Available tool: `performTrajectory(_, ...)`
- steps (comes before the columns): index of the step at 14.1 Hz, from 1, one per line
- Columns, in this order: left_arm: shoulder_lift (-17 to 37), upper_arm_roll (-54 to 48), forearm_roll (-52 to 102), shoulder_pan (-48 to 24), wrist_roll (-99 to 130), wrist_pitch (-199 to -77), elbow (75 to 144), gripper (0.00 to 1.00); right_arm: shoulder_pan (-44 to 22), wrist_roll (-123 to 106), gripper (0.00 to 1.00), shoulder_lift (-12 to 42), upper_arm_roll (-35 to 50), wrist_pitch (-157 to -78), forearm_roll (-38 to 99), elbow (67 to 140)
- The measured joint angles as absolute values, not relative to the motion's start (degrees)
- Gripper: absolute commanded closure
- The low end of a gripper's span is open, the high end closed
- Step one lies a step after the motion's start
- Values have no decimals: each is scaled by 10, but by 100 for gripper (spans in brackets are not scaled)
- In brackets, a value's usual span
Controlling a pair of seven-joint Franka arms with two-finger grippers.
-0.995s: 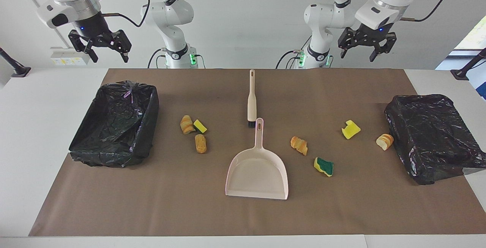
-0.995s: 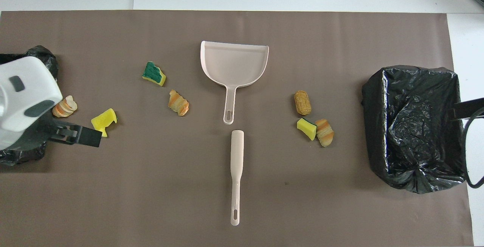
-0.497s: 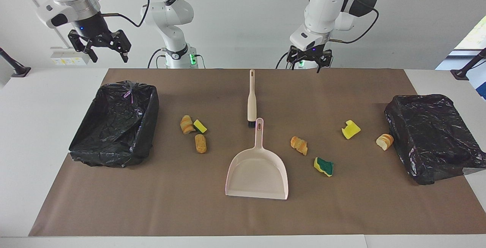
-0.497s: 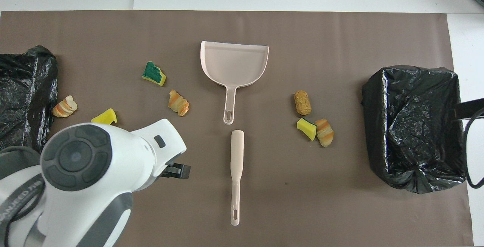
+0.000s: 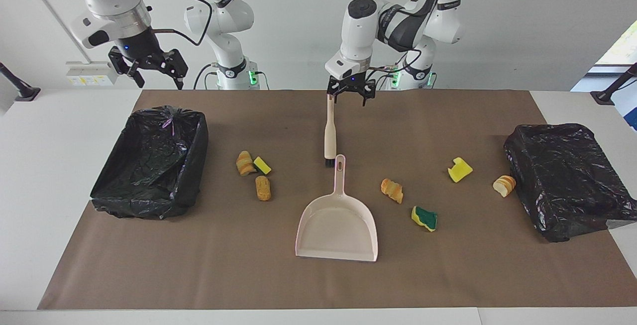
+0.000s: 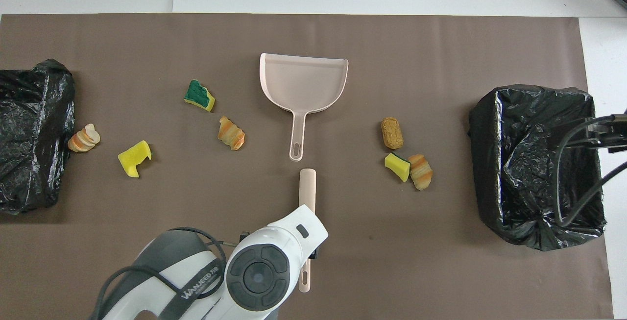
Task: Sweep and dump trash in bin
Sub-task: 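Reach the left gripper to the brush while the right gripper reaches the dustpan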
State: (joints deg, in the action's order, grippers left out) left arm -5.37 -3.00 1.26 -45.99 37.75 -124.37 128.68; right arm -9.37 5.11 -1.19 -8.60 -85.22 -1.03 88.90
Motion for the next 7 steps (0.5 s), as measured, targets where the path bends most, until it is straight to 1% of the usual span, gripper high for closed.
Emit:
performTrajectory(2, -12, -30, 13, -482, 402, -1285, 1286, 0, -105, 84, 0, 28, -79, -892, 6, 881)
performTrajectory(4, 10, -30, 13, -497, 407, -1297, 1286, 0, -126, 133, 0, 82, -74, -936, 15, 860)
performTrajectory(5, 16, -29, 13, -504, 408, -1300, 1286, 14, -141, 172, 0, 117, -72, -957, 22, 842)
performTrajectory(6, 19, -29, 13, -508, 409, -1300, 1286, 23, -155, 210, 0, 150, -70, -971, 29, 821)
performTrajectory(7, 20, -30, 13, -509, 409, -1300, 1286, 52, -170, 248, 0, 182, -67, -982, 37, 798)
